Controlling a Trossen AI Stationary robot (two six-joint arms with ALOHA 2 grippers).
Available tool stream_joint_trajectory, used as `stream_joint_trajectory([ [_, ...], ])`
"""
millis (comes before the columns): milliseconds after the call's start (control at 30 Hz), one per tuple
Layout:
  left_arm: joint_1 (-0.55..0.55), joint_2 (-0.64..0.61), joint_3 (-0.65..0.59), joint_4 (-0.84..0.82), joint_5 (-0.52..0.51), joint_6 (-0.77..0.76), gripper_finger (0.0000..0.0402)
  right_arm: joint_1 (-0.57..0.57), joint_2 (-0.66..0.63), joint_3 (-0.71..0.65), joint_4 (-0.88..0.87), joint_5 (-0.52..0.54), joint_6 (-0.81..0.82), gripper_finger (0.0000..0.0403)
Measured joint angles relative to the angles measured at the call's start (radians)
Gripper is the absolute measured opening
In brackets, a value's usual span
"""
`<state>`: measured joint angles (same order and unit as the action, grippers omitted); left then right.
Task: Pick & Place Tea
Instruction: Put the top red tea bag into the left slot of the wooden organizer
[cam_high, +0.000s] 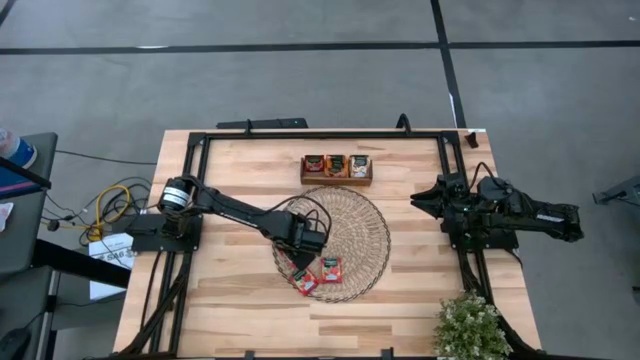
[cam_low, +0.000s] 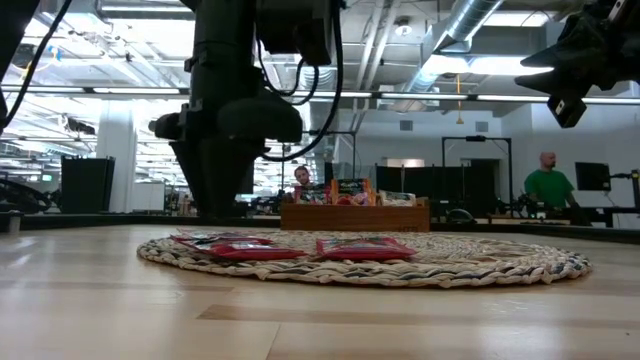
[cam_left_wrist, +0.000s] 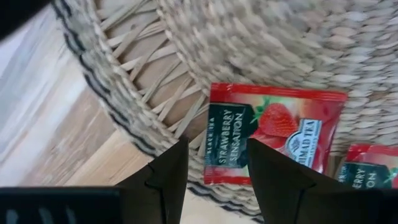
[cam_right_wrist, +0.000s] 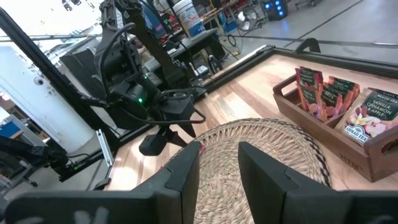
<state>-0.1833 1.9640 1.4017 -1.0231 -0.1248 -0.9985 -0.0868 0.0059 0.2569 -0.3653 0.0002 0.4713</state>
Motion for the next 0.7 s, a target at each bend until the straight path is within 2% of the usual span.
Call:
stream_joint_trajectory([
  [367, 0.0, 0.003, 0.0, 0.02, 0.034, 0.018, 0.0155, 0.0, 0.0, 0.0, 0.0, 0.0, 0.0, 0.0103],
  [700, 0.001, 0.076, 0.005, 0.052, 0.066, 0.044, 0.0154, 0.0, 0.0, 0.0, 0.0, 0.0, 0.0, 0.0103],
])
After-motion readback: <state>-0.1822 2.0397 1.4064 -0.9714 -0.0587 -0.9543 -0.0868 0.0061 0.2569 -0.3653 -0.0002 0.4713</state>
